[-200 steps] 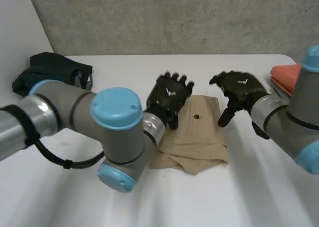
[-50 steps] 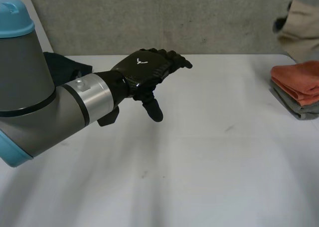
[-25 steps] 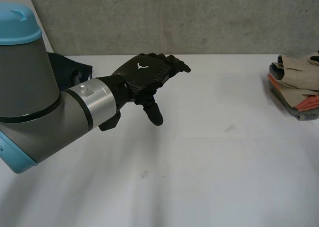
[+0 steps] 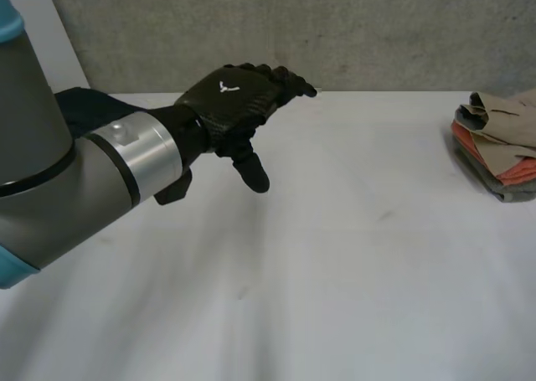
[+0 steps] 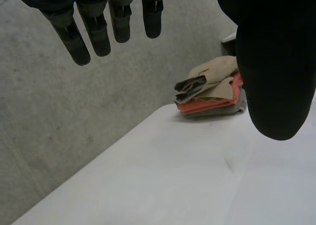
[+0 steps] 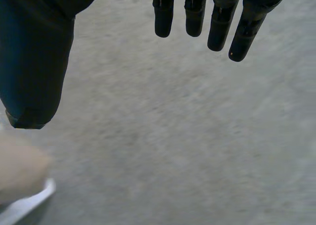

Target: Fold the laundry.

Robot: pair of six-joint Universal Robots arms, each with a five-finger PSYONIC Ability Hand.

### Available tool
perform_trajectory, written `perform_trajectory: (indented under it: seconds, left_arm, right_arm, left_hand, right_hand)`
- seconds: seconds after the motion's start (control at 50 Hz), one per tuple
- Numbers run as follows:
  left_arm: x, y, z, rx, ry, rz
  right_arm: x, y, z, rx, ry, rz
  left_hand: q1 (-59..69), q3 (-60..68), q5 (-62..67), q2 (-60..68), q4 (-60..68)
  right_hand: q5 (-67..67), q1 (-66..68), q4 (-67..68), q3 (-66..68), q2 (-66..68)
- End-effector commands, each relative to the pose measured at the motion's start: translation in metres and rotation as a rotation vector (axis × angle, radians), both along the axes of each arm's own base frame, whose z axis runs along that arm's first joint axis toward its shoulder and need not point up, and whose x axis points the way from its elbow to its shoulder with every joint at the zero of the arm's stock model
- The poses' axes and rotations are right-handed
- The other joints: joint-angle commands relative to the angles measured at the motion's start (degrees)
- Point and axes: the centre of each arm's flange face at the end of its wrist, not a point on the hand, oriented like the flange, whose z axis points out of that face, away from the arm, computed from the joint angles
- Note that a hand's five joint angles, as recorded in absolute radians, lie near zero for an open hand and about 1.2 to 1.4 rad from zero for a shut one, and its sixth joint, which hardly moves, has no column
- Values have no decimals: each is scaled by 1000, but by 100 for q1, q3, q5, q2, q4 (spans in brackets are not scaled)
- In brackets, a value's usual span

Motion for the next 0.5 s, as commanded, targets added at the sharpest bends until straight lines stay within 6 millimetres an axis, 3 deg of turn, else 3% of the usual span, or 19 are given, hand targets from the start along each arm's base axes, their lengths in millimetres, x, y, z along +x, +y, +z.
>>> perform_trajectory:
  seconds: [0.02, 0.04, 0.06, 0.1, 0.12, 0.18, 0.2, 0.24, 0.26, 0.32, 0.34, 0.4, 0.42, 0.5]
  left_arm:
    - [11, -11, 13, -51, 26, 77]
    - [14, -15, 16, -66, 32, 103]
    - [19, -22, 21, -93, 45, 159]
    - [27, -32, 25, -123, 57, 225]
    - [35, -41, 30, -161, 73, 289]
    - [47, -61, 35, -221, 100, 382]
    - [56, -74, 37, -251, 114, 428]
    - [67, -90, 37, -273, 119, 471]
    - [81, -111, 28, -281, 107, 526]
    - [104, -144, 10, -288, 60, 601]
    - [120, -164, -6, -288, 7, 646]
    - [138, -191, -29, -311, -85, 679]
    - [148, -208, -47, -330, -159, 688]
    - [165, -243, -90, -405, -348, 662]
  right_arm:
    - [90, 20, 57, -125, 25, -13]
    - [109, 23, 60, -130, 20, 6]
    - [143, 31, 63, -129, 6, 44]
    - [175, 39, 61, -113, -8, 84]
    - [206, 49, 54, -84, -16, 128]
    - [253, 68, 39, -24, -19, 210]
    - [282, 82, 26, 21, -12, 264]
    - [309, 97, 10, 73, -2, 310]
    - [330, 111, -5, 119, 14, 344]
    - [355, 130, -28, 176, 42, 366]
    - [368, 142, -43, 207, 66, 375]
    - [385, 157, -67, 262, 106, 388]
    - [395, 166, -81, 298, 134, 398]
    - [409, 180, -110, 363, 198, 409]
  left_hand:
    - [143, -50, 138, 105, 221]
    - [143, -50, 138, 105, 221]
    - [110, -84, 105, 71, 188]
    - [76, -118, 71, 38, 154]
    - [59, -134, 54, 21, 137]
    - [42, -151, 37, 4, 120]
    - [26, -168, 21, -13, 103]
    - [25, -168, 21, -13, 103]
    - [42, -152, 37, 4, 120]
    - [42, -151, 37, 4, 120]
    - [42, -151, 37, 4, 120]
    - [25, -168, 21, -13, 103]
    - [25, -168, 21, -13, 103]
    - [25, -168, 21, -13, 103]
  right_hand:
    - [-367, -160, -324, -183, -271]
    - [-367, -160, -324, -183, -271]
    - [-367, -160, -324, -183, -271]
    - [-367, -160, -324, -183, -271]
    - [-367, -160, -324, -183, -271]
    - [-367, -160, -324, -183, -271]
    - [-367, -160, -324, -183, -271]
    - [-367, -160, -324, -183, -271]
    - [-367, -160, -324, -183, -271]
    - [-367, -160, -324, -183, -271]
    - [-367, -160, -324, -183, -271]
    - [-367, -160, -324, -183, -271]
    - [-367, -160, -324, -183, -271]
    - [-367, -160, -324, -183, -271]
